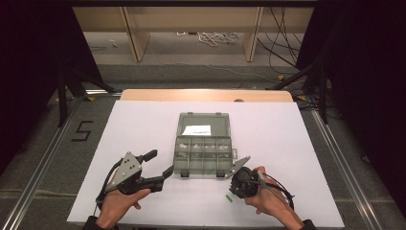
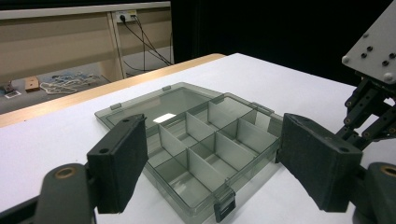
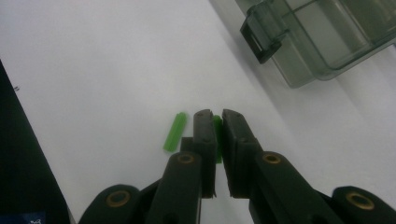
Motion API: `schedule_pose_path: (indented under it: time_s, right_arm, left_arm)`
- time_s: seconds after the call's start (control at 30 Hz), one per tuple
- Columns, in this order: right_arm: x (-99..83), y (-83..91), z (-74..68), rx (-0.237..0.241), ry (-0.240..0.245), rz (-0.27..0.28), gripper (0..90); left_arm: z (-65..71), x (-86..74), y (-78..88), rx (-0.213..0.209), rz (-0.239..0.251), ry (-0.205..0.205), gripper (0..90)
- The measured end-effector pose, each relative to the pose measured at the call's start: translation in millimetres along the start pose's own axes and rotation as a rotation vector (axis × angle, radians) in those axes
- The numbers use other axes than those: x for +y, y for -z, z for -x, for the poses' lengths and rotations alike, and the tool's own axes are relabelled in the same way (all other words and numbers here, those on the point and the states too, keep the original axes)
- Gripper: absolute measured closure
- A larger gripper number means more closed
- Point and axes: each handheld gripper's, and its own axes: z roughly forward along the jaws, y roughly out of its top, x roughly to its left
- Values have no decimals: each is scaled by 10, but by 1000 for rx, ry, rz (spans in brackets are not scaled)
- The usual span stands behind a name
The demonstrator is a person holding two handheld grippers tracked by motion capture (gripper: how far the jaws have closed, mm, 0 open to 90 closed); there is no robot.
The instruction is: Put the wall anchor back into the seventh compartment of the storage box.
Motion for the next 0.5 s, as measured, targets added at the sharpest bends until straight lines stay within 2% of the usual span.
schedule_pose_path:
  time_s: [0.23,0.5]
  right_arm:
    - [36,86,14,-12,4,26,850]
    - [161,168,66,-22,16,60,850]
  left_arm:
    - [-4,1,1,2,0,-2,232]
    - [-11,2,-1,0,7,0,232]
